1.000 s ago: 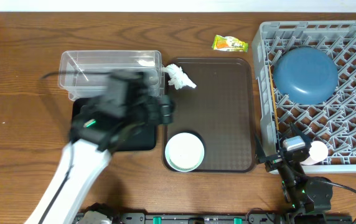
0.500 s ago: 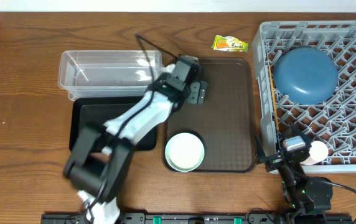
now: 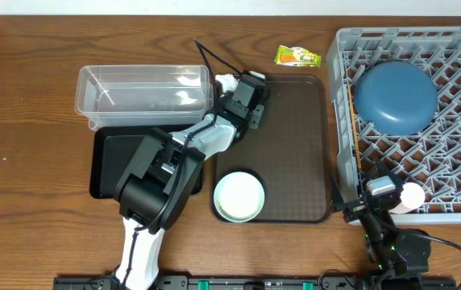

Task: Sort waste into correct bins and load items into the dishwasher rack
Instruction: 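Grasp the white tissue with the left gripper and drop it into the clear bin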

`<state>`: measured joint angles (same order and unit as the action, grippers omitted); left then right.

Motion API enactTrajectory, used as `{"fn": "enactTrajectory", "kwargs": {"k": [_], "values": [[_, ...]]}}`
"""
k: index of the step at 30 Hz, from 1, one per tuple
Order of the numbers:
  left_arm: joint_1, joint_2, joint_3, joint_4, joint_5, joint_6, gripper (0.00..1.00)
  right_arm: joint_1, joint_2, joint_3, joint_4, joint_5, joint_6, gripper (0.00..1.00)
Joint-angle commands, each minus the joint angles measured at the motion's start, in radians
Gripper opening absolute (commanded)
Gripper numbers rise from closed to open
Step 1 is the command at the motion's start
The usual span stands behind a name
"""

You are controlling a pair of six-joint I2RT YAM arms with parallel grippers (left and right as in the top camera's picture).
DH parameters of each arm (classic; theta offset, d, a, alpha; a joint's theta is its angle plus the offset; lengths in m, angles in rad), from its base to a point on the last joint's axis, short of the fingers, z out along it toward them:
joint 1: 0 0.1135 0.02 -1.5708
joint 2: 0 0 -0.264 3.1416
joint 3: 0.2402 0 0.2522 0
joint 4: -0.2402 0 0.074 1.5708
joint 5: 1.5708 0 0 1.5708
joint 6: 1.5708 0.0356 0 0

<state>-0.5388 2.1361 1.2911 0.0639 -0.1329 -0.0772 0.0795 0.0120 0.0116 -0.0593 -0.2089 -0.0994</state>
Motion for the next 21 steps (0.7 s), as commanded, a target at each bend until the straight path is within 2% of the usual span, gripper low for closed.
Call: {"fn": "enactTrajectory", "kwargs": {"k": [1,2,4,10,14,20,21], "values": [[-0.002,-0.005,0.008,-0.025,-0.032,0.002,0.31,-0.012,-0.006,-0.004,0.0,-0.001,-0.01,0.99],[-0.007,-0.034,0.008,-0.035,-0.032,-0.02,0.15,-0.012,-0.006,-0.004,0.0,-0.001,-0.01,0.99],[-0.012,-0.094,0.008,-0.06,-0.031,-0.068,0.06,-0.012,-0.006,-0.004,0.0,-0.001,-0.01,0.99],[-0.007,-0.329,0.008,-0.163,0.073,-0.109,0.06,-0.012,-0.006,-0.004,0.0,-0.001,-0.01,0.99],[0.017,-0.442,0.008,-0.22,0.035,-0.106,0.06,-0.012,-0.006,-0.004,0.0,-0.001,-0.01,0.99],[0.152,-0.44,0.007,-0.289,-0.017,-0.107,0.07,-0.012,-0.006,-0.004,0.0,-0.001,-0.01,0.99],[0.178,-0.422,0.007,-0.296,-0.016,-0.126,0.1,-0.012,-0.006,-0.004,0.0,-0.001,-0.01,0.99]]}}
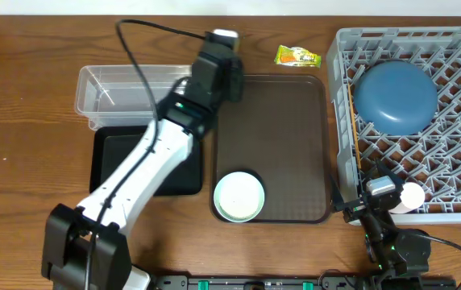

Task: Sort waste into correct bins and load items into the dishwasher rack
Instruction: 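Grasp the white tissue with the left gripper and drop it into the clear bin, then reach the left gripper to the yellow snack wrapper and grasp it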

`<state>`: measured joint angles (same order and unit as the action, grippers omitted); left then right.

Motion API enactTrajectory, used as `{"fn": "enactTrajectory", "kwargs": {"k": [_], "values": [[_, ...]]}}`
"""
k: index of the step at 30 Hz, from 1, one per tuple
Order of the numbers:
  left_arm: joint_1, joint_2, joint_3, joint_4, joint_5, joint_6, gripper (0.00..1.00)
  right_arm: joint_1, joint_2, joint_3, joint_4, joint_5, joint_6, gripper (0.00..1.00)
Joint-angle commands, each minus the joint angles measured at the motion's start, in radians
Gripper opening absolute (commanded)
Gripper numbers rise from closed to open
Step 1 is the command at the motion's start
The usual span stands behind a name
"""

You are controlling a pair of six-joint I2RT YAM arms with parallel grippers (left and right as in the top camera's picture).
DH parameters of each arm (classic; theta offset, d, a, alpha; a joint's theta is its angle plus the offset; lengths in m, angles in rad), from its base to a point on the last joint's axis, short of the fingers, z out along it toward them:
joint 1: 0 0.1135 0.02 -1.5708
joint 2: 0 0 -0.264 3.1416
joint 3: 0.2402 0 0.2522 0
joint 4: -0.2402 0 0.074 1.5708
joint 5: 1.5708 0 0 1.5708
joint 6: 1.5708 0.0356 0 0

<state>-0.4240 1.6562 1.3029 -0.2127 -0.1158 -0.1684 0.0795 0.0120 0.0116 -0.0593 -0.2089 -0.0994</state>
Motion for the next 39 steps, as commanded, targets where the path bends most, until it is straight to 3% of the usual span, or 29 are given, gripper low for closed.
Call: {"fn": "enactTrajectory", "kwargs": {"k": [1,3,8,12,15,28,39], "values": [[0.084,0.073,-0.005,-0.023,-0.021,-0.045,0.17,-0.012,-0.006,-0.004,0.0,-0.001,-0.01,0.99],[0.118,0.104,-0.005,-0.018,0.037,-0.047,0.49,-0.012,-0.006,-0.004,0.0,-0.001,-0.01,0.99],[0.142,0.109,-0.005,0.013,0.178,-0.047,0.63,-0.012,-0.006,-0.004,0.0,-0.001,-0.01,0.99],[0.123,0.111,-0.005,0.148,0.369,0.005,0.69,-0.012,-0.006,-0.004,0.0,-0.001,-0.01,0.99],[0.092,0.126,-0.005,0.256,0.376,0.051,0.75,-0.012,-0.006,-0.004,0.0,-0.001,-0.01,0.99],[-0.013,0.381,0.007,0.688,0.362,0.064,0.79,-0.012,-0.006,-0.004,0.0,-0.001,-0.01,0.99],[-0.034,0.514,0.101,0.631,0.363,0.06,0.79,-0.012,-0.006,-0.004,0.0,-0.001,-0.01,0.99]]}}
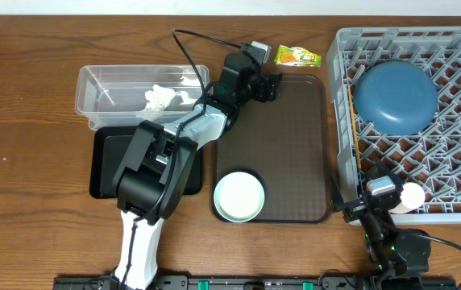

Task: Sort waste into correct bins and load items into the dishwasher rack
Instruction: 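Reach the left gripper to the yellow snack wrapper and grasp it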

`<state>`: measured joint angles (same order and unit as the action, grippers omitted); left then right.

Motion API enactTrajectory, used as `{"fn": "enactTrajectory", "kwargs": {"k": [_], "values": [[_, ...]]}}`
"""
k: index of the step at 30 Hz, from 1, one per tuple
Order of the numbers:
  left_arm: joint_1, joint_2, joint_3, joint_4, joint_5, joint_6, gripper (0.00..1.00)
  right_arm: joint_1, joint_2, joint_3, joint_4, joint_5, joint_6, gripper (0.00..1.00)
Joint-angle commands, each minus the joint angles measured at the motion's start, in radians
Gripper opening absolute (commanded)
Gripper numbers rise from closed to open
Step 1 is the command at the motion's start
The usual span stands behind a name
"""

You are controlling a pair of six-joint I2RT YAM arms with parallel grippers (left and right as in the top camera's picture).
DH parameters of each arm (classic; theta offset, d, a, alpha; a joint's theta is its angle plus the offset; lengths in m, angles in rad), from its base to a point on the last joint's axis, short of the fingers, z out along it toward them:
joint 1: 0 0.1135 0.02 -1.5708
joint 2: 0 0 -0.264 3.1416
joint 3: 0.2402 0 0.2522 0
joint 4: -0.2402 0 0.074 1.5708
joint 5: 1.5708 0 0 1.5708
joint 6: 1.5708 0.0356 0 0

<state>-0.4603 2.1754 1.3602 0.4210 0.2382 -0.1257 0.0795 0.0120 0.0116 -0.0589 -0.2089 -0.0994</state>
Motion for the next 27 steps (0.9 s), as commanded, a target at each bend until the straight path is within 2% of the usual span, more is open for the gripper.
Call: {"fn": "enactTrajectory", "kwargs": {"k": [1,5,15,21,27], "values": [[0.003,-0.005,0.044,-0.021,0.009,0.017,0.79,-0.012,-0.006,-0.004,0.0,-0.001,-0.01,0.99],[0.002,-0.005,0.043,-0.08,0.008,0.025,0.79,-0.012,-0.006,-0.004,0.0,-0.001,-0.01,0.99],[-0.001,-0.004,0.068,-0.043,-0.025,0.077,0.8,-0.012,-0.006,-0.004,0.0,-0.001,-0.01,0.99],[-0.003,-0.004,0.122,-0.114,-0.02,0.076,0.81,-0.012,-0.006,-0.004,0.0,-0.001,-0.01,0.99],[-0.003,-0.004,0.199,-0.254,-0.018,0.072,0.83,-0.012,-0.006,-0.004,0.0,-0.001,-0.01,0.99]]}}
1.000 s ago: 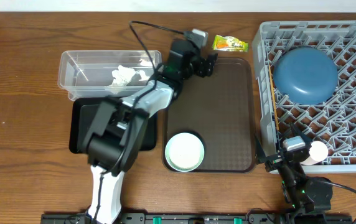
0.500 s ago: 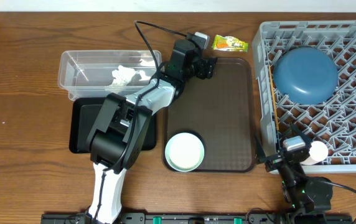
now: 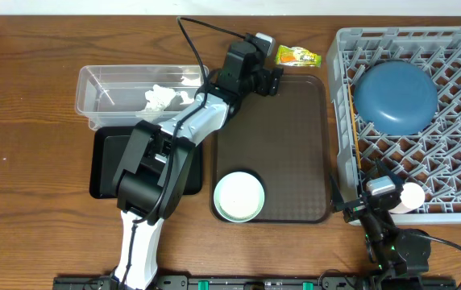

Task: Sort waste into correct bins and load items into the dishwasher rack
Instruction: 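Reach the left gripper to the yellow snack wrapper and grasp it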

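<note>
My left gripper (image 3: 272,77) reaches over the far left corner of the brown tray (image 3: 287,145), open and empty, a short way left of a green and yellow wrapper (image 3: 297,56) lying on the table. A crumpled white tissue (image 3: 159,97) lies in the clear bin (image 3: 101,101). A white bowl (image 3: 239,196) stands at the tray's near left. The grey dishwasher rack (image 3: 456,161) holds an upturned blue bowl (image 3: 396,97). My right gripper (image 3: 378,196) sits low at the rack's near left corner, its fingers hidden under the wrist.
A black bin (image 3: 105,169) lies in front of the clear bin, partly under my left arm. A round white item (image 3: 413,194) rests at the rack's near edge beside the right gripper. The left arm's cable loops over the table's far side.
The left gripper has moved slightly farther back and to the right, closer to the wrapper. The tissue stays in the clear bin. The right arm has not moved.
First my left gripper held a white tissue at the tray's far left corner. Then it was above the clear bin's right end. Later the tissue lay in that bin and the gripper was back over the tray corner, open. Now it is nearer the wrapper.
</note>
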`<state>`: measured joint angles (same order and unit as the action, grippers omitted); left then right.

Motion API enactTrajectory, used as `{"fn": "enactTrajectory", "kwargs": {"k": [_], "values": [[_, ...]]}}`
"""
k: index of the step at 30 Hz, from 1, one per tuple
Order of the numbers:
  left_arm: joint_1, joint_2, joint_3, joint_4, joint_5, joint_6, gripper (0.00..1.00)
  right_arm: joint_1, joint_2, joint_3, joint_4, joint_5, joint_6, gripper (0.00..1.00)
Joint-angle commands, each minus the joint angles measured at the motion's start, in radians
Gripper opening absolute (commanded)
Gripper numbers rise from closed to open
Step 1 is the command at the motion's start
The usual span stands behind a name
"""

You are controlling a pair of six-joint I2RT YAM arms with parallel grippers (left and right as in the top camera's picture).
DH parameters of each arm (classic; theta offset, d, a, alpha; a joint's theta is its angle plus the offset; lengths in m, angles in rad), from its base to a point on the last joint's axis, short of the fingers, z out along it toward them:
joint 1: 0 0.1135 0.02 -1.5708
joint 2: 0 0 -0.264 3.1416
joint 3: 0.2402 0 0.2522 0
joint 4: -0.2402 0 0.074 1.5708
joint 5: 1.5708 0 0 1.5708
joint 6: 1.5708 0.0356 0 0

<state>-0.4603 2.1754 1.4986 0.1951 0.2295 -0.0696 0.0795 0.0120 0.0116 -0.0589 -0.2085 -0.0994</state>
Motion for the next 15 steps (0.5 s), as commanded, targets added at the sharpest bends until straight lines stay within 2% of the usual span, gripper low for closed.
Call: {"fn": "enactTrajectory", "kwargs": {"k": [1,8,15], "values": [[-0.003,-0.004,0.08,-0.05,-0.01,0.016,0.84,-0.012,-0.006,-0.004,0.0,-0.001,-0.01,0.99],[0.0,0.016,0.265,-0.203,-0.01,0.008,0.86,-0.012,-0.006,-0.004,0.0,-0.001,-0.01,0.99],[-0.002,0.164,0.449,-0.284,0.022,-0.041,0.87,-0.012,-0.006,-0.004,0.0,-0.001,-0.01,0.99]]}}
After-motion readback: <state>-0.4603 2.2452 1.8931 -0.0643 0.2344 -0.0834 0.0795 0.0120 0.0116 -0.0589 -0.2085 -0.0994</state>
